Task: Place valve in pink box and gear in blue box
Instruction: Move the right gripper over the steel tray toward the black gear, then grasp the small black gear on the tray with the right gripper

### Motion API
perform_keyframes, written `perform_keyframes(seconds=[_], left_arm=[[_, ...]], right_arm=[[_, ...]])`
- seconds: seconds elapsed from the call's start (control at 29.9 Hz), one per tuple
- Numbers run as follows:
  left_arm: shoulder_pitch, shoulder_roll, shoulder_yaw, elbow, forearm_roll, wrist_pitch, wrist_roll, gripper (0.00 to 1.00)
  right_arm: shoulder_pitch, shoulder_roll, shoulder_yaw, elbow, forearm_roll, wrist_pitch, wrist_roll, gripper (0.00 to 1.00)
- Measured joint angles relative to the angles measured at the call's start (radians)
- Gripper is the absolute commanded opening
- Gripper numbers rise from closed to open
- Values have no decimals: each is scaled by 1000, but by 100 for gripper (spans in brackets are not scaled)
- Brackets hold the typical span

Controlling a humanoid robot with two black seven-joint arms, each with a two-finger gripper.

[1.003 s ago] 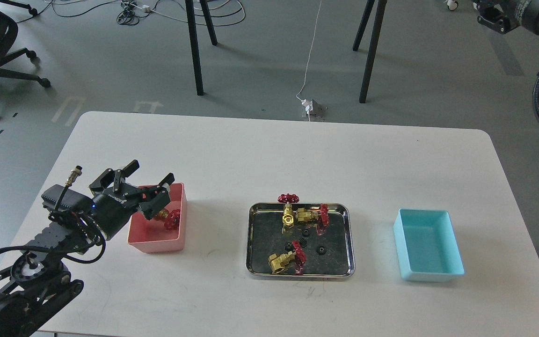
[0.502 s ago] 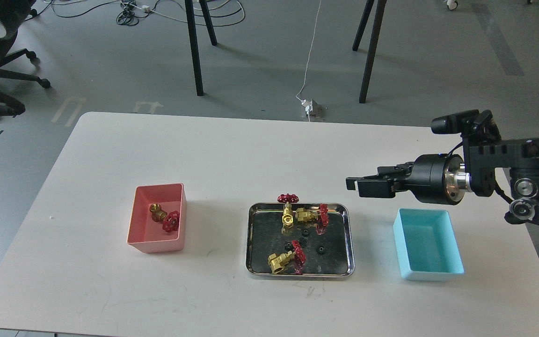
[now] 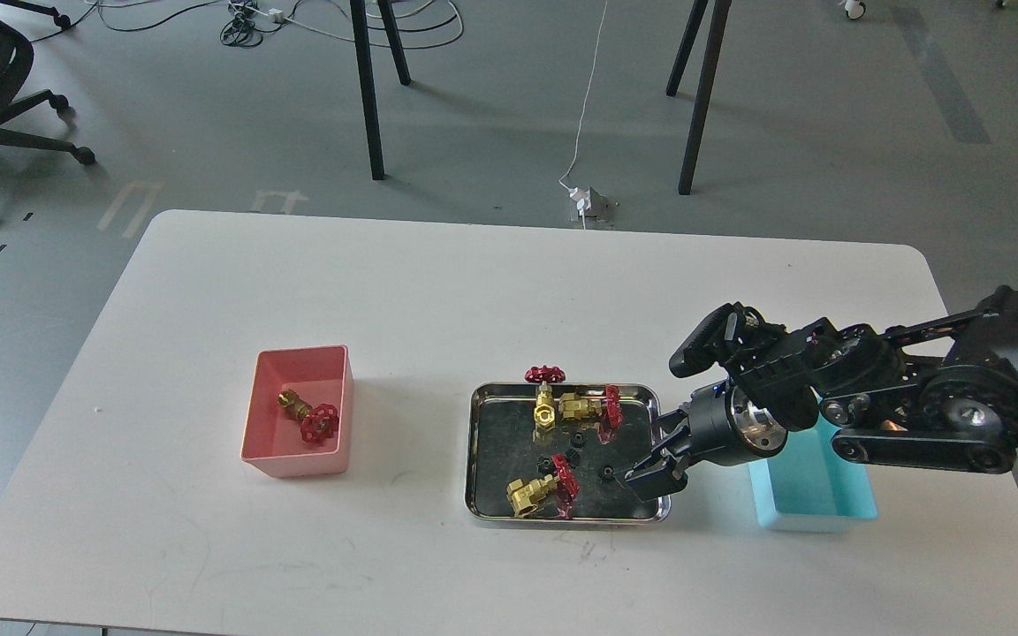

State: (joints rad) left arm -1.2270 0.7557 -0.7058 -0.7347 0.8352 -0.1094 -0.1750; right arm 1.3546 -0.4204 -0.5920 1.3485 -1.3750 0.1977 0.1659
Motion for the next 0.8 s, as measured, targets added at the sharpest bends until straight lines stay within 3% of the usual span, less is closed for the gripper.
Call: perform_keyframes(seconds=[0.3,0.8], left_arm=[[-25,1,-1,0,1,3,0,99],[-70,8,2,0,2,2,0,99]], right_arm=[[-12,172,-70,-151,-2,-22,63,77],[-28,281,-115,-251,-1,-27,73,65]])
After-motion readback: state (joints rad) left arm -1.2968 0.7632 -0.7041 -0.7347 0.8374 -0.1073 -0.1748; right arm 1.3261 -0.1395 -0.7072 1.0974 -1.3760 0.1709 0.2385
